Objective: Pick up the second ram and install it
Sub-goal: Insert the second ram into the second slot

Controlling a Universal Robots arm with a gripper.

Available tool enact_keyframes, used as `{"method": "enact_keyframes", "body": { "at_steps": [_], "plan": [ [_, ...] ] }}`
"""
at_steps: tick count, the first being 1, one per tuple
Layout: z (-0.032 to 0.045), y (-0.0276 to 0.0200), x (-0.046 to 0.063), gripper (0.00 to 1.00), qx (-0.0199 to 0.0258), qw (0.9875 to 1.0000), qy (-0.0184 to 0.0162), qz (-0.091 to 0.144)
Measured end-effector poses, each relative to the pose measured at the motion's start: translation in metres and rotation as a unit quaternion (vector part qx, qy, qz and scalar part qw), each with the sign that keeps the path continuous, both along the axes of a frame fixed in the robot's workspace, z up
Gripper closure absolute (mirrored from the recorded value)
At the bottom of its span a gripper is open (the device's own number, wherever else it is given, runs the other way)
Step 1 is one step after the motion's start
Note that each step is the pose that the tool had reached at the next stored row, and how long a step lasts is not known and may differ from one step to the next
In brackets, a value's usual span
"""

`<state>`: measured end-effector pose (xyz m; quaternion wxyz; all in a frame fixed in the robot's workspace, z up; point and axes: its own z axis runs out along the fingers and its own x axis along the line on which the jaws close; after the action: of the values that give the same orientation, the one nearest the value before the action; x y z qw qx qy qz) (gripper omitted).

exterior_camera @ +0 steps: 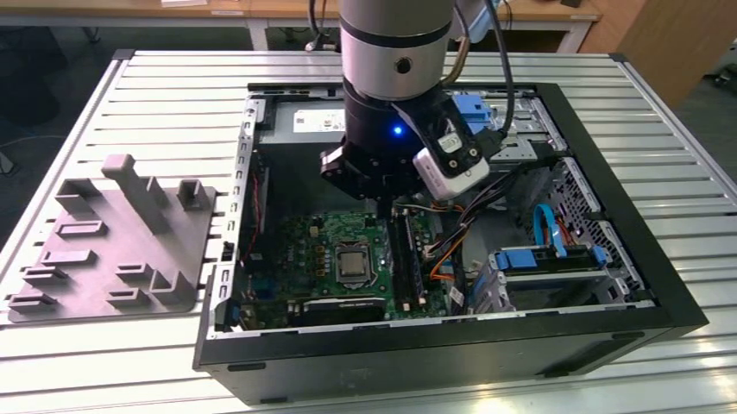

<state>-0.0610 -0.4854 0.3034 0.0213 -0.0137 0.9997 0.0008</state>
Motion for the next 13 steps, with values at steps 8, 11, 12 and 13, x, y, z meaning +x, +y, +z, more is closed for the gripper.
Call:
{"method": "enact_keyframes", "body": {
  "at_steps": [8,11,12,13],
  "plan": [
    [-0.0047,0.0000,0.014,0.88,0.0000,1.0000,0.0000,0.000],
    [-0.0086,0.0000,0.015,0.88,0.0000,1.0000,0.0000,0.000],
    [-0.0096,0.0000,0.015,0.88,0.0000,1.0000,0.0000,0.000],
    [-0.0099,0.0000,0.015,0.88,-0.0001,1.0000,0.0000,0.000]
  ]
}}
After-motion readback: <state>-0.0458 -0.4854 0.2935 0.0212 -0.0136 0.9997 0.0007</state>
